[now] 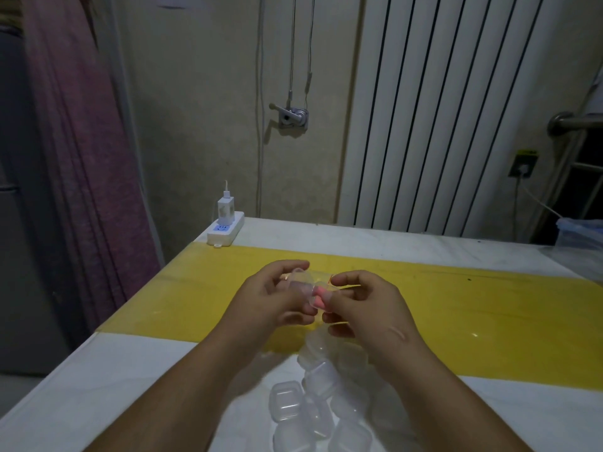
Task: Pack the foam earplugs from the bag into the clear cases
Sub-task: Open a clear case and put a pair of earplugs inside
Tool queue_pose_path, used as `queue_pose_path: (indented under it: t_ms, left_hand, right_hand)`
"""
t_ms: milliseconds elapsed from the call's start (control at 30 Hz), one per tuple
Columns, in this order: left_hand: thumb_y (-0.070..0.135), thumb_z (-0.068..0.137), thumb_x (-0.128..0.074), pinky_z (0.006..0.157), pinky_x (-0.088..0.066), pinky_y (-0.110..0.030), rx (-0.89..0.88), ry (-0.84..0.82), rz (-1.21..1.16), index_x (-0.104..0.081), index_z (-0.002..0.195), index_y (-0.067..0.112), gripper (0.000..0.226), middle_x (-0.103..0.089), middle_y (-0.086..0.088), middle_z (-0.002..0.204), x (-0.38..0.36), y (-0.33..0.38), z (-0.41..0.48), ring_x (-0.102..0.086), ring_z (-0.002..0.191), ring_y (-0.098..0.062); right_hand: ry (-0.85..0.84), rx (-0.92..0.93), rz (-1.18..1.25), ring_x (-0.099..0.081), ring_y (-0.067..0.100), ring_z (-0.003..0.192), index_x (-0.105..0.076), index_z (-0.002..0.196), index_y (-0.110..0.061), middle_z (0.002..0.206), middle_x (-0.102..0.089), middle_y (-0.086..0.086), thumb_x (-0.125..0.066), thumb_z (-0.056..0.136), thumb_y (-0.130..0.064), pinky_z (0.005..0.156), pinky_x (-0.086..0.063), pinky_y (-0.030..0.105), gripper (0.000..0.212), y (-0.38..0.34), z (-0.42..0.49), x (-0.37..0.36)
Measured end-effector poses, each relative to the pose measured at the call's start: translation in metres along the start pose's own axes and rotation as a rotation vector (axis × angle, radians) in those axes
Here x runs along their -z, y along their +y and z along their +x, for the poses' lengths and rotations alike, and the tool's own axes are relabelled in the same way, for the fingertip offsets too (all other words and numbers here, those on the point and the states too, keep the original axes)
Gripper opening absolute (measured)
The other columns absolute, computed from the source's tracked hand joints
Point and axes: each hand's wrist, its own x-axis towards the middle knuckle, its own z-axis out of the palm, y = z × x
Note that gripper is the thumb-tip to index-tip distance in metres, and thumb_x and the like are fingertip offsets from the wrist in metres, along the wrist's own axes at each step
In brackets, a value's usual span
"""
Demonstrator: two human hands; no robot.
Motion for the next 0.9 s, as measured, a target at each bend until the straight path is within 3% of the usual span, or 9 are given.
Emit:
queue_pose_path:
  t_ms: [67,167,267,367,500,667,800,900]
  left_hand:
    - [0.006,0.087,-0.054,0.064,-0.060,-0.035,0.053,-0.052,-0.215,-0.063,0.114,0.003,0.028,-0.068,-0.025,0.087,0.001,0.002,0.001,-0.066,0.069,-0.031]
    - [-0.002,0.093,-0.035,0.066,-0.059,-0.035,0.055,-0.114,-0.268,-0.064,0.114,0.001,0.036,-0.068,-0.026,0.090,0.002,0.000,-0.001,-0.066,0.071,-0.031]
    - [-0.009,0.090,-0.049,0.071,-0.060,-0.033,0.048,-0.134,-0.181,-0.066,0.114,0.005,0.033,-0.069,-0.020,0.091,0.001,-0.002,-0.002,-0.066,0.075,-0.027]
    - [-0.004,0.082,-0.065,0.073,-0.060,-0.031,0.022,-0.114,-0.140,-0.066,0.113,0.007,0.033,-0.072,-0.015,0.092,0.000,-0.004,0.000,-0.068,0.080,-0.028]
    - [-0.002,0.067,-0.080,0.073,-0.060,-0.033,-0.011,-0.067,-0.102,-0.065,0.112,0.009,0.048,-0.072,-0.008,0.089,0.000,-0.006,0.001,-0.069,0.080,-0.025]
    - [-0.012,0.079,-0.068,0.073,-0.060,-0.035,-0.058,-0.029,-0.044,-0.064,0.113,0.010,0.042,-0.068,-0.003,0.077,0.001,-0.008,0.002,-0.068,0.076,-0.021]
    - [-0.003,0.084,-0.067,0.072,-0.060,-0.034,-0.034,-0.031,-0.076,-0.064,0.115,0.005,0.032,-0.069,-0.019,0.089,0.003,-0.006,0.002,-0.068,0.079,-0.027]
    - [0.004,0.089,-0.063,0.076,-0.060,-0.037,-0.053,-0.024,-0.072,-0.065,0.113,0.003,0.024,-0.067,-0.028,0.104,0.004,-0.005,0.003,-0.067,0.085,-0.032]
  right_hand:
    - [0.024,0.010,0.024,-0.064,0.015,0.058,-0.065,0.097,-0.009,0.082,-0.072,0.017,-0.077,0.080,-0.012,0.053,-0.054,0.027,0.021,0.000,0.000,0.000]
    - [0.038,-0.013,0.035,-0.064,0.011,0.057,-0.067,0.097,-0.011,0.074,-0.072,0.006,-0.077,0.081,-0.014,0.051,-0.052,0.024,0.019,0.000,0.001,0.000]
    - [-0.007,-0.064,0.061,-0.066,0.011,0.060,-0.069,0.098,-0.014,0.073,-0.073,0.002,-0.075,0.083,-0.018,0.048,-0.046,0.022,0.017,0.000,0.001,0.000]
    - [-0.049,-0.097,0.202,-0.062,0.011,0.058,-0.070,0.103,-0.008,0.073,-0.070,0.004,-0.064,0.091,-0.014,0.049,-0.047,0.022,0.014,-0.002,0.000,-0.002]
    - [-0.100,-0.107,0.315,-0.058,0.016,0.061,-0.069,0.099,-0.002,0.081,-0.068,0.011,-0.048,0.100,-0.023,0.055,-0.050,0.026,0.030,-0.003,0.000,-0.003]
    - [-0.042,0.028,0.047,-0.061,0.011,0.062,-0.076,0.089,-0.007,0.073,-0.070,0.004,-0.073,0.084,-0.019,0.059,-0.051,0.024,0.013,0.003,0.002,-0.004]
    - [0.035,0.081,-0.059,-0.052,0.008,0.050,-0.077,0.077,-0.012,0.061,-0.064,0.002,-0.081,0.076,-0.023,0.053,-0.047,0.023,0.011,0.001,0.002,-0.002]
    - [0.040,0.113,-0.050,-0.053,0.007,0.051,-0.077,0.078,-0.012,0.064,-0.068,0.005,-0.080,0.076,-0.022,0.054,-0.048,0.022,0.011,-0.001,0.001,0.000]
